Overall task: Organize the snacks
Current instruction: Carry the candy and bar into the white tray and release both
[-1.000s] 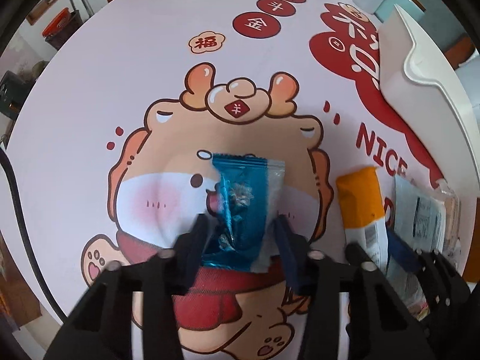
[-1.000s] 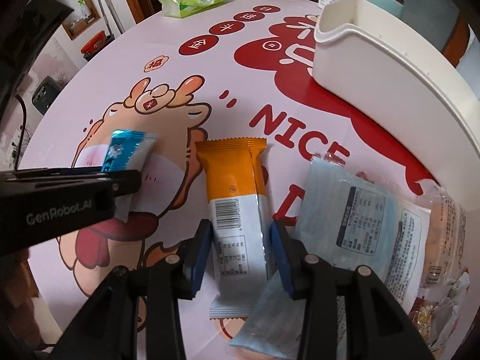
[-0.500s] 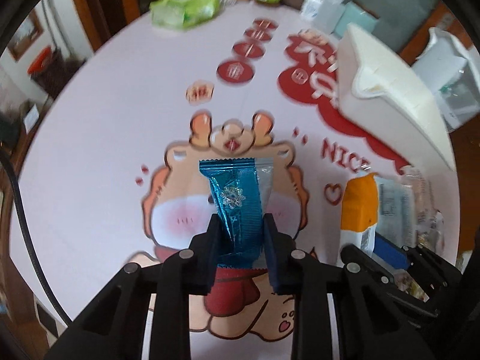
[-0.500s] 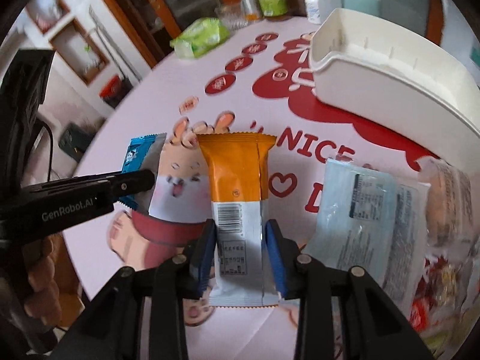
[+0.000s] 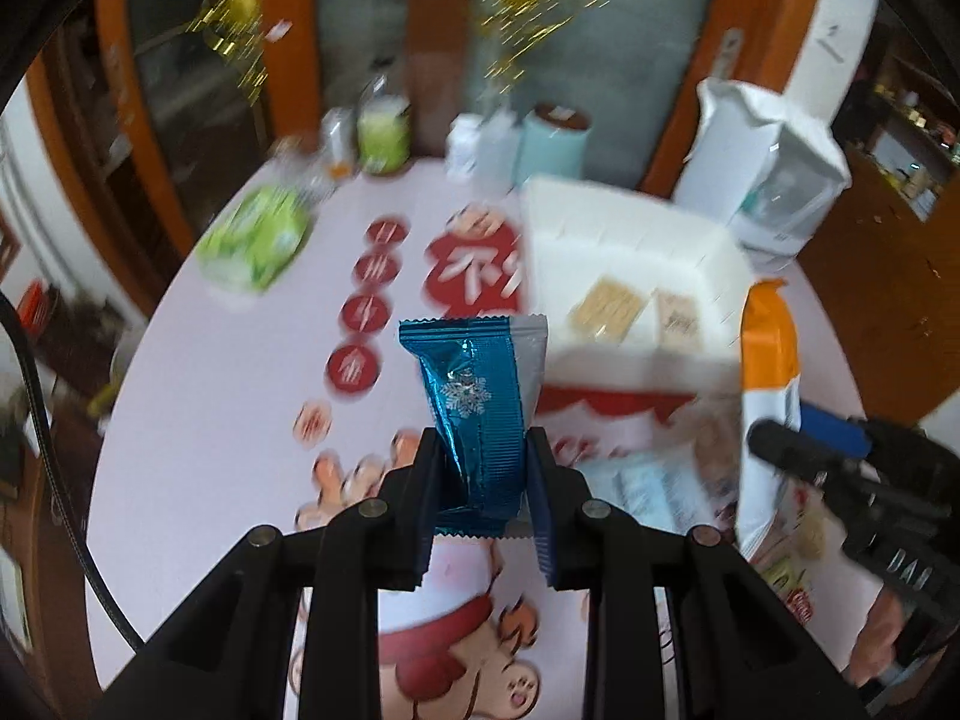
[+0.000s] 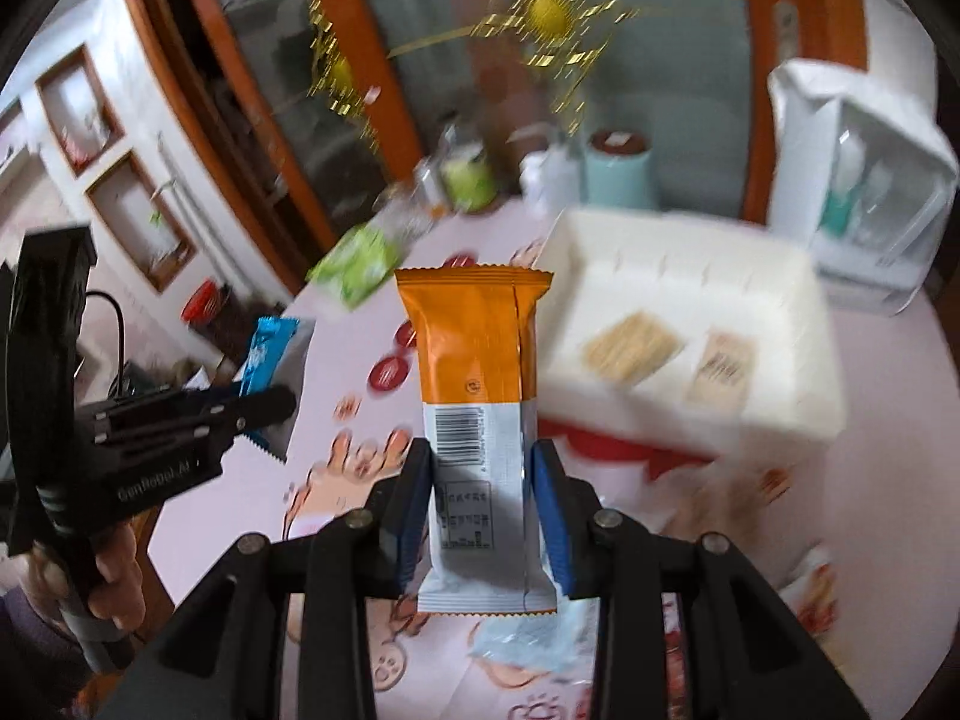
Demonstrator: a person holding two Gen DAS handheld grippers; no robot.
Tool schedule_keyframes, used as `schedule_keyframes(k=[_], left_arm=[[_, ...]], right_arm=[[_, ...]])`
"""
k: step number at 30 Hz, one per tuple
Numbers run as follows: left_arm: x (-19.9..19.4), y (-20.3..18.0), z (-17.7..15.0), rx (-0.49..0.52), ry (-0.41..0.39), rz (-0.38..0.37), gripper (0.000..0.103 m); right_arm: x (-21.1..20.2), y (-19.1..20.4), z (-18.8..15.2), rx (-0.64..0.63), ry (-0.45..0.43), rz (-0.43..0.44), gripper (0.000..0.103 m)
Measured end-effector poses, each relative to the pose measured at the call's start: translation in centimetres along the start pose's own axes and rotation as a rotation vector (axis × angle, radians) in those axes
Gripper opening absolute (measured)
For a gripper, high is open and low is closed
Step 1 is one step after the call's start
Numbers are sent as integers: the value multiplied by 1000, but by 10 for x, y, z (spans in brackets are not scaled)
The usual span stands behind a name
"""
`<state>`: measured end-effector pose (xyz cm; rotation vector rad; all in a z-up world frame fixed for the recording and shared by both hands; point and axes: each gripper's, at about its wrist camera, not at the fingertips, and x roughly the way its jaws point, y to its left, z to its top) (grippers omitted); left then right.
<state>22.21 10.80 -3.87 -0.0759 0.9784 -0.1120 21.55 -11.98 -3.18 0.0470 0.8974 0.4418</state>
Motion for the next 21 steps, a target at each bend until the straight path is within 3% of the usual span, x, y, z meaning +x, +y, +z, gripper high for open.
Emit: schedule_keyframes(k=[4,11,15,21], left_arm=[[-6,-28,39,78,-37,-26,25],[12,-83,111,187,-78,0,25],[53,-107,146,191,-30,-22,25],[138,-131,163,168,81,-50,25]], right_arm=[[-21,-29,40,41,-26,-55,34],[-27,-86,100,112,-45,-137,34],[-2,-120,123,170,-3,-158,34],[52,-165,113,280,73,-155,34]])
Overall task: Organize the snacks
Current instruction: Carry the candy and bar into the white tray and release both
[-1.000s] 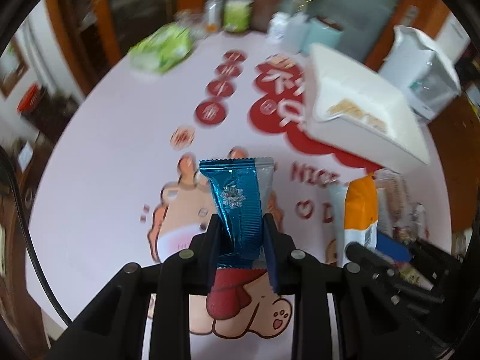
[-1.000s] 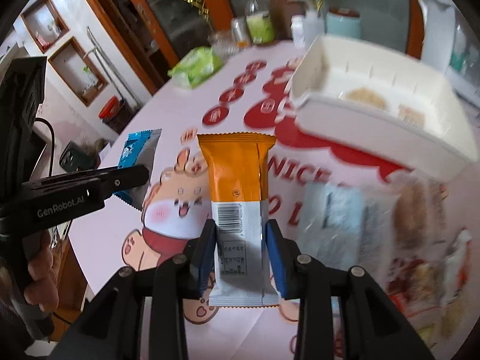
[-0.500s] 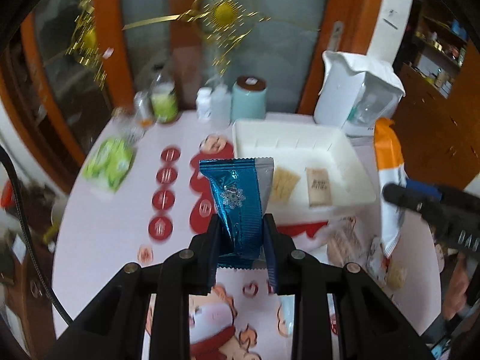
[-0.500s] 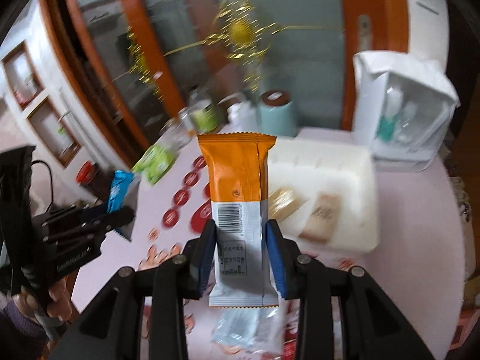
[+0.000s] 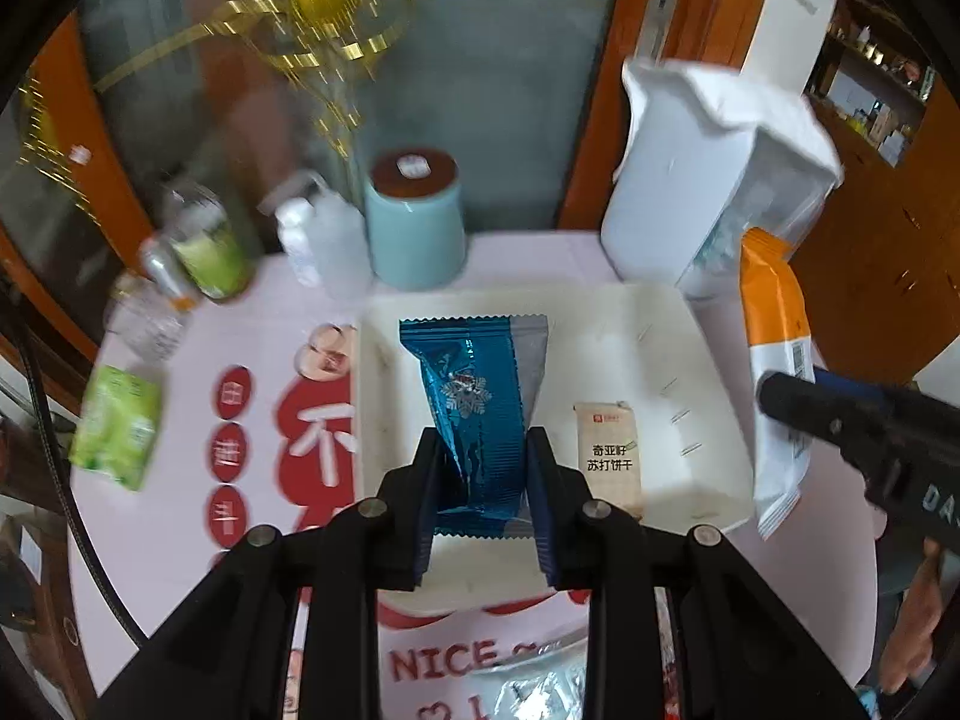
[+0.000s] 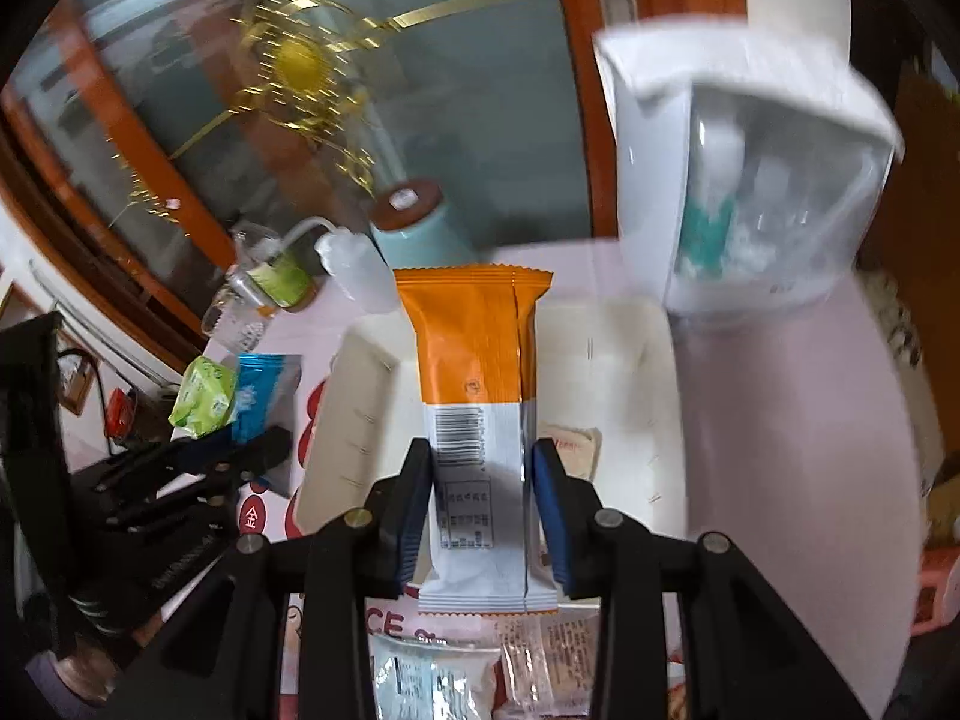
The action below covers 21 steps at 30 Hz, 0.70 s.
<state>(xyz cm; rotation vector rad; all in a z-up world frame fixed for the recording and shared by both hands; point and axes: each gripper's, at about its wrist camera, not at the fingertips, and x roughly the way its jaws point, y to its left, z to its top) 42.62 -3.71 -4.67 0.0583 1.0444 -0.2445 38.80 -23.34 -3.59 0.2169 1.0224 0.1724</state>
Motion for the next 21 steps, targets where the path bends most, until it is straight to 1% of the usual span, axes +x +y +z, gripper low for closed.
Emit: schedule_keyframes(k=[3,6,10,11,13,14,15,16,17,19,20,21], left_arm=[[42,-8,2,15,49,37,25],[72,-12,1,19,76,60,25],[105,-17,5,11,105,84,26],[113,-18,6,14,110,94,27],[124,-17,8,8,115,121,35],[130,-16,9,-3,122,137,54],[134,-14,10,-14,127,145,79],[138,-13,10,-32,127,149,86],[140,-10,11,-44,124,144,88],[145,-6,11,-65,135,124,89],[148,-5,11,-70,141,119,89],[151,-2,11,-76,146,110,89]], right_arm=[[30,-15,0,54,44,5,35],[61,-25,1,90,87,-1,35],[89,-32,6,96,101,-23,36],[95,-33,9,89,97,-33,37],[105,-33,10,79,89,-70,37],[109,-33,11,73,91,-87,37],[113,-31,11,67,98,-95,38],[119,-31,10,57,109,-97,38],[124,-30,9,48,119,-96,39],[129,-30,7,39,125,-93,40],[131,-31,6,35,114,-94,43],[131,-33,5,31,104,-98,50]])
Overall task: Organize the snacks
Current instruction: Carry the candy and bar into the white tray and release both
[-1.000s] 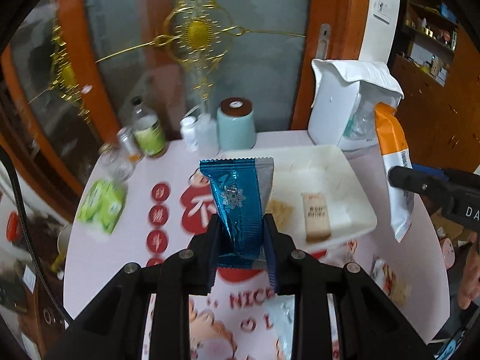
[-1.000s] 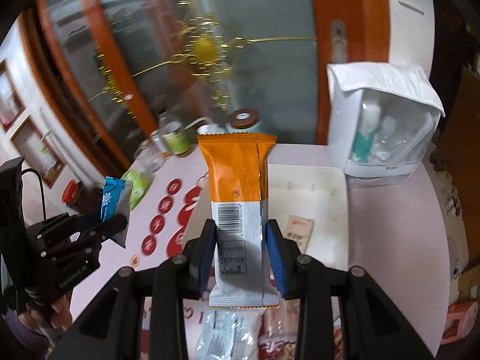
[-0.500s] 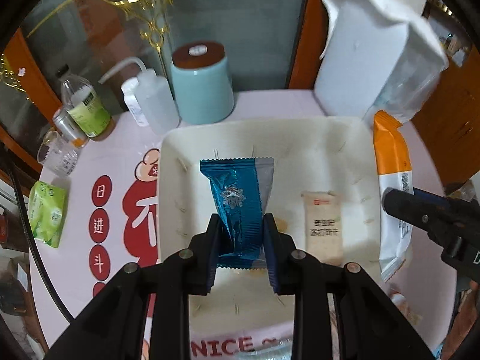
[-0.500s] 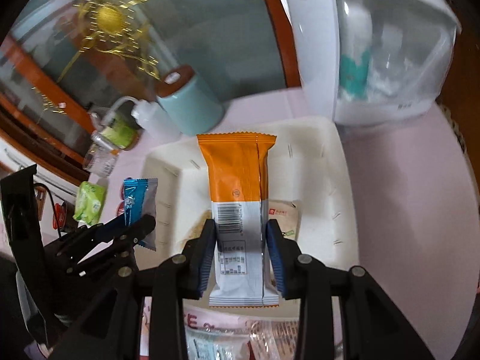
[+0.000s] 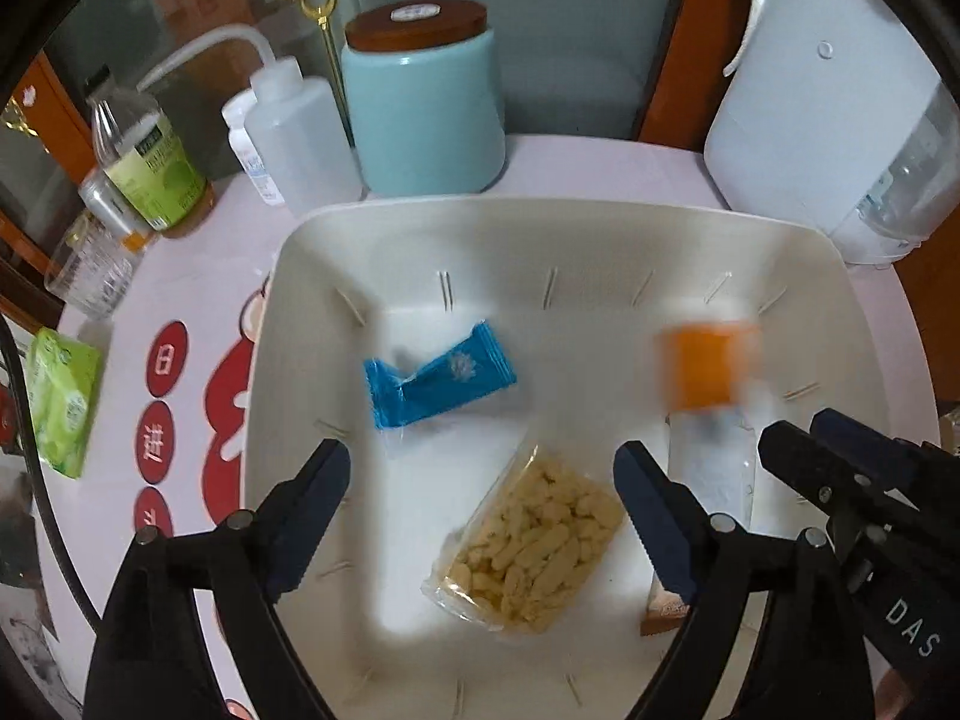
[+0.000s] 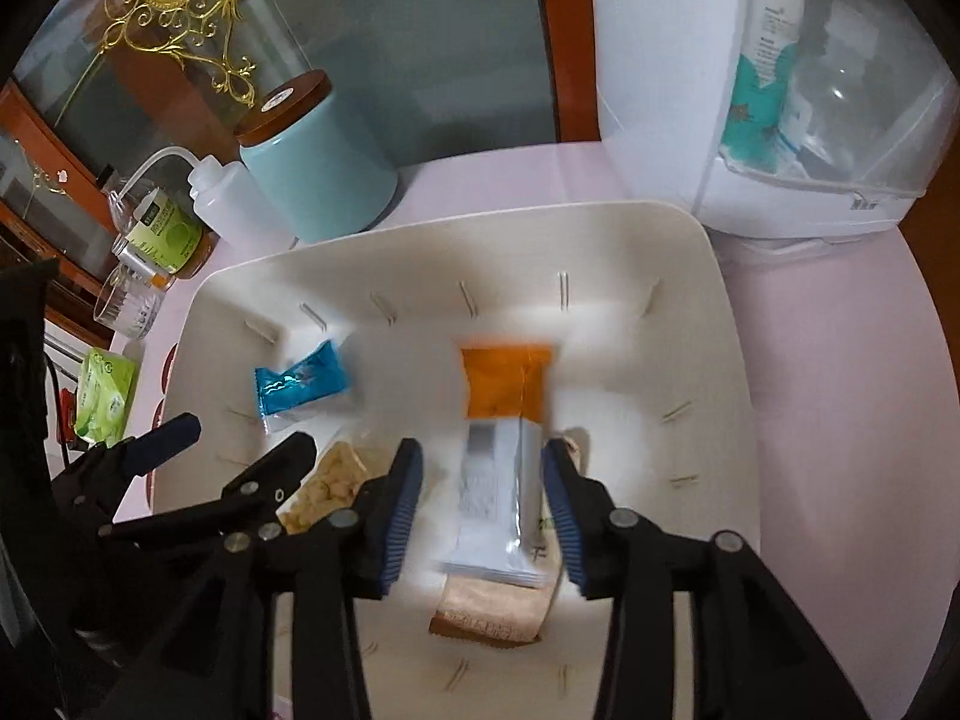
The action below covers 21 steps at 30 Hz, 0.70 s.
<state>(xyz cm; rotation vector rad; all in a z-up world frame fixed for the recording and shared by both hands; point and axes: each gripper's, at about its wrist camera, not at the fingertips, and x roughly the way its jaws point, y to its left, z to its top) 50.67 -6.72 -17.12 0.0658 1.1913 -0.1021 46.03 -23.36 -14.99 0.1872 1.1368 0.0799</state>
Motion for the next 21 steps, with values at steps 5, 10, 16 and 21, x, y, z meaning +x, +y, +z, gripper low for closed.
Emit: schedule_keyframes(k=[5,10,16,21], left_arm=[[5,9,-4,-5,-4,-24,94],[-5,12,-10,5,-21,-46,94],[-24,9,-16,44,-50,-62,95],[-42,8,-21,63,-58,-83,95]], right_arm=[[-2,-10,1,45,-34,17,64],[-5,-14,-3,59,-44,24,64],[-17,-12,-10,51,-58,36,64],[-33,-8,-14,38,-69,32,64]])
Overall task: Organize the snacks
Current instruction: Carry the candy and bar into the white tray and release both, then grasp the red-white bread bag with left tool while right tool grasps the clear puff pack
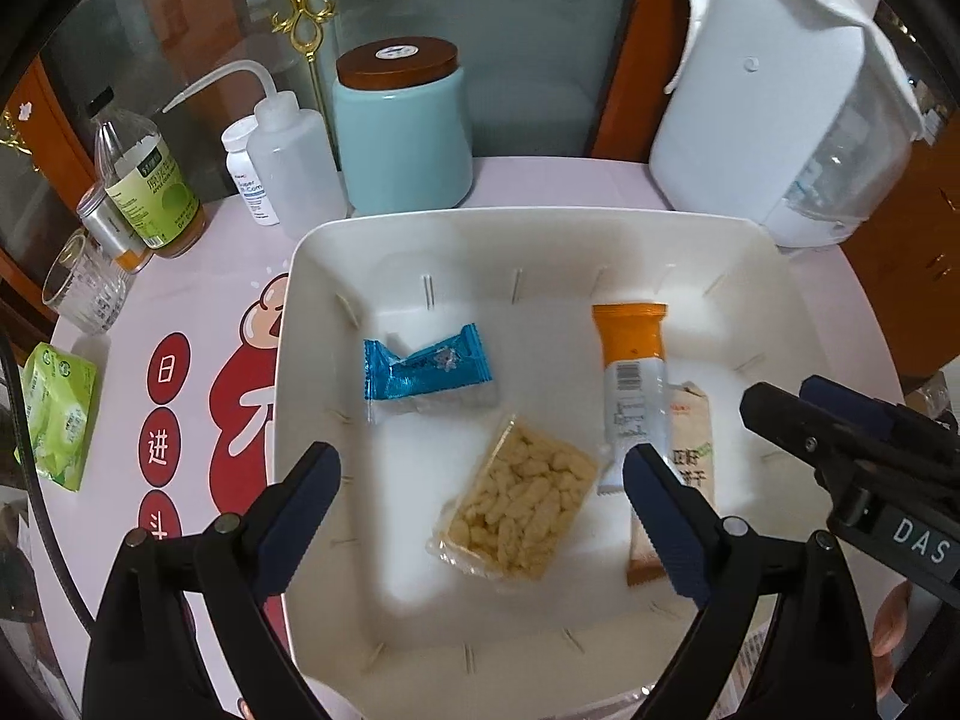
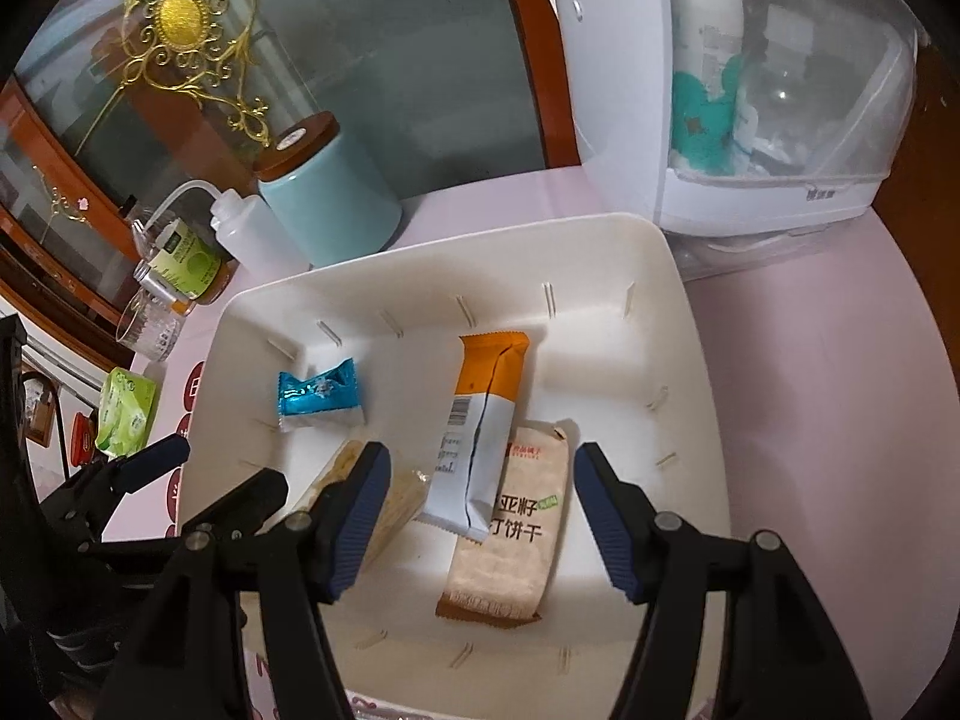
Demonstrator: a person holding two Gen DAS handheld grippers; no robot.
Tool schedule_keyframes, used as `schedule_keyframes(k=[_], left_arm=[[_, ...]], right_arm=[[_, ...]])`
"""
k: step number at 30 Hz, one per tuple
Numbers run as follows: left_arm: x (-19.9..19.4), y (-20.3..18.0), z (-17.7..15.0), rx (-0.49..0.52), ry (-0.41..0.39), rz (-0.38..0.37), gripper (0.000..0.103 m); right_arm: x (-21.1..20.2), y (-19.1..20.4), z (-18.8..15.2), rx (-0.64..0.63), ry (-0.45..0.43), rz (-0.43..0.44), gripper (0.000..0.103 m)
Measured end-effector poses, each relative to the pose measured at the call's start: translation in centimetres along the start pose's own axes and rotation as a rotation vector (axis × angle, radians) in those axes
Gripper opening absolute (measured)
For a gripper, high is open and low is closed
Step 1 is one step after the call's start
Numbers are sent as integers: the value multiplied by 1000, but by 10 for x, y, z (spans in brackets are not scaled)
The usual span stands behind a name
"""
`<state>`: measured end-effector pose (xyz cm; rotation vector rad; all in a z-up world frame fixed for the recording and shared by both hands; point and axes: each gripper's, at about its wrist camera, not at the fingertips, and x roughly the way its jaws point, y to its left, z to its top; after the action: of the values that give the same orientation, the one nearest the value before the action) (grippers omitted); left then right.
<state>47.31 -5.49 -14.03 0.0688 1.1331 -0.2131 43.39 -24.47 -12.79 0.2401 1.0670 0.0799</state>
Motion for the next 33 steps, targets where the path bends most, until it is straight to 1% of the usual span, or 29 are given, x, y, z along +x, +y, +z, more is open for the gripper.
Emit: schedule_keyframes(k=[4,7,11,15,19,23,25,28,30,33], left_arm=[[-16,-2,-3,8,-15,-3,95],[-35,-4,-7,9,-32,-11,95],[-67,-3,-16,7,-56,-30,95],[-104,-5,-32,29,-109,-9,95],[-142,-10,-57,57,-154,-22,95],[-170,-19,-85,98,-178,-48,95],[-180,-25,-98,119,-168,-79,95],[-189,-41,-119,159,-135,-127,95],[-193,-56,-135,201,-114,-164,95],[-198,-78,-157,269,-114,-185,95]], right_arm=[[-17,3,-2,3,-15,-1,64],[-39,6,-6,-5,-35,2,64],[-74,11,-16,-38,-74,-12,64],[-112,13,-34,-56,-108,-18,64],[-156,11,-65,-59,-151,-37,64],[-200,5,-106,-53,-190,-66,64],[-215,2,-124,-41,-207,-85,64],[-240,-9,-161,-12,-235,-106,64],[-251,-18,-181,10,-245,-120,64],[-263,-36,-210,53,-251,-138,64]])
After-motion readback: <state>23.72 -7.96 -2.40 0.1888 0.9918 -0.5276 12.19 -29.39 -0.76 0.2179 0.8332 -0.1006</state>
